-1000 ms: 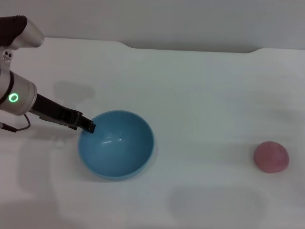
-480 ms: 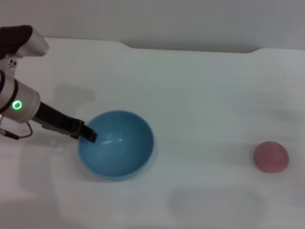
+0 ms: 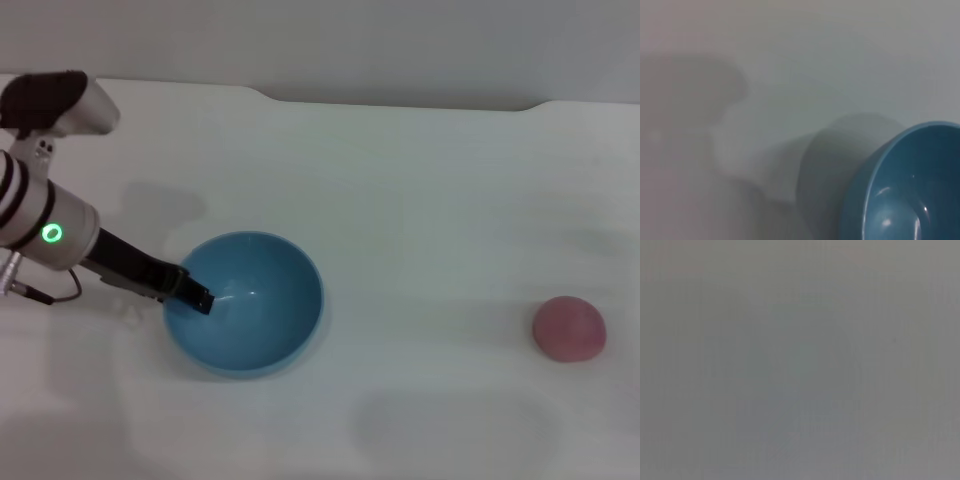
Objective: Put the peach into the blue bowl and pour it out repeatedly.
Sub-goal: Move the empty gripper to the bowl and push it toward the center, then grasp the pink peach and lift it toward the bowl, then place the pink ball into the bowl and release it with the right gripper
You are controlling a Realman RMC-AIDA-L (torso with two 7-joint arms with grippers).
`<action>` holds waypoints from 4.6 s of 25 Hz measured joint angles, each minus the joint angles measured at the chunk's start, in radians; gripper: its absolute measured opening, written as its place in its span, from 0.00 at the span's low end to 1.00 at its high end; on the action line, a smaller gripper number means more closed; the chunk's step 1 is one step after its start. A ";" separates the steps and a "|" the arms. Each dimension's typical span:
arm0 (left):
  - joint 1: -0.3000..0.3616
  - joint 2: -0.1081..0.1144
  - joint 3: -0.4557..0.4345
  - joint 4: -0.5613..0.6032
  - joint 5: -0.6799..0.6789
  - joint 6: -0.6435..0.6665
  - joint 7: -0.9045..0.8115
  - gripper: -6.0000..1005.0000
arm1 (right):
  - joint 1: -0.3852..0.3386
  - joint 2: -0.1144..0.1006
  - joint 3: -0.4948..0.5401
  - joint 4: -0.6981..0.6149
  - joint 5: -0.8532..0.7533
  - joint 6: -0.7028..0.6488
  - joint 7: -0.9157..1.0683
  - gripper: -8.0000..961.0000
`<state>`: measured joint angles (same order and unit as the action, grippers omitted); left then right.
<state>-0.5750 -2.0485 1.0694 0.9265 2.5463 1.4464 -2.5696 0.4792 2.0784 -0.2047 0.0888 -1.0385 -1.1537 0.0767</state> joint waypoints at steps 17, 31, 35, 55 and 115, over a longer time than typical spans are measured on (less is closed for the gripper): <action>-0.022 -0.004 0.131 -0.029 0.000 -0.048 0.002 0.45 | -0.002 0.003 -0.002 0.019 0.000 0.000 0.006 0.71; -0.028 0.000 0.127 -0.026 0.000 -0.064 0.000 0.09 | 0.052 -0.006 -0.009 0.066 -0.015 0.035 0.495 0.71; -0.028 0.001 0.126 -0.026 0.000 -0.069 0.000 0.00 | 0.065 -0.008 -0.050 -0.021 -0.173 0.068 0.843 0.71; -0.044 -0.002 0.125 -0.019 0.000 -0.103 0.000 0.00 | 0.175 -0.033 -0.442 -0.898 -1.274 -0.281 2.241 0.71; -0.108 -0.019 0.182 -0.029 -0.079 -0.125 -0.053 0.00 | 0.228 -0.007 -0.729 -1.113 -1.290 -0.308 2.268 0.21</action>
<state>-0.6831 -2.0673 1.2517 0.8974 2.4673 1.3217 -2.6230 0.7069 2.0718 -0.9341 -1.0246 -2.3287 -1.4619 2.3447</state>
